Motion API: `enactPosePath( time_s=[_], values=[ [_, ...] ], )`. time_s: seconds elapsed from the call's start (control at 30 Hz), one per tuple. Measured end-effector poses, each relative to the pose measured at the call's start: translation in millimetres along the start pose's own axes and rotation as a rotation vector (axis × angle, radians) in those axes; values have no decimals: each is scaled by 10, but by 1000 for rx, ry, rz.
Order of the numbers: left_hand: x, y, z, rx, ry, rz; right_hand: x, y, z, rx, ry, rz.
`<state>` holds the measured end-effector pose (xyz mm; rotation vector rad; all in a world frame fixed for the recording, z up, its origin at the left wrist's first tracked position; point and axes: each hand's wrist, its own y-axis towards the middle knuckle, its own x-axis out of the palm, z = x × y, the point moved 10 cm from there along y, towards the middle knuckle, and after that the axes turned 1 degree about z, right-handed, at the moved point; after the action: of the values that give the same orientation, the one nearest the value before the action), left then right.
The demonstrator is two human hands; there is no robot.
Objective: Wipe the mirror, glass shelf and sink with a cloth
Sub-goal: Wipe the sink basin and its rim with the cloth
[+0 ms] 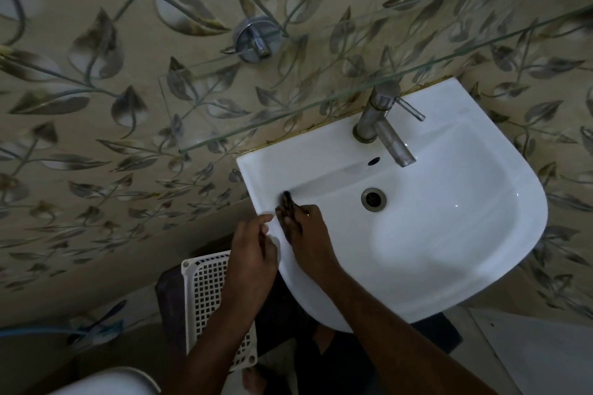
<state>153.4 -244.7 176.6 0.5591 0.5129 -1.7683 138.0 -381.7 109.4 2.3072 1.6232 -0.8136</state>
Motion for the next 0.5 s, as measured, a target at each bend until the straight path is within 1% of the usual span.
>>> enactPosePath(
  time_s=[0.07,0.1,0.2,0.3,0.37,0.43,0.5],
  values=[
    [11,-12,0,-3,-7,-8,-35,-78,245,114,10,-63],
    [20,-23,-2,-3,-10,-12,-72,-138,365,134,-28,-74],
    [42,-68,-10,-10,-27,-22,-211,-335,687,105,-215,-86],
    [62,-101,-37,-24,-48,-21,-223,-410,878,121,-365,-184],
    [72,-126,-25,-16,-50,-18,-178,-399,775,146,-299,-230],
    [103,-141,-2,3,-41,-15,-112,-375,519,129,-172,-222],
    [168,-147,51,52,-15,-26,-57,-377,311,116,-123,-205]
  ],
)
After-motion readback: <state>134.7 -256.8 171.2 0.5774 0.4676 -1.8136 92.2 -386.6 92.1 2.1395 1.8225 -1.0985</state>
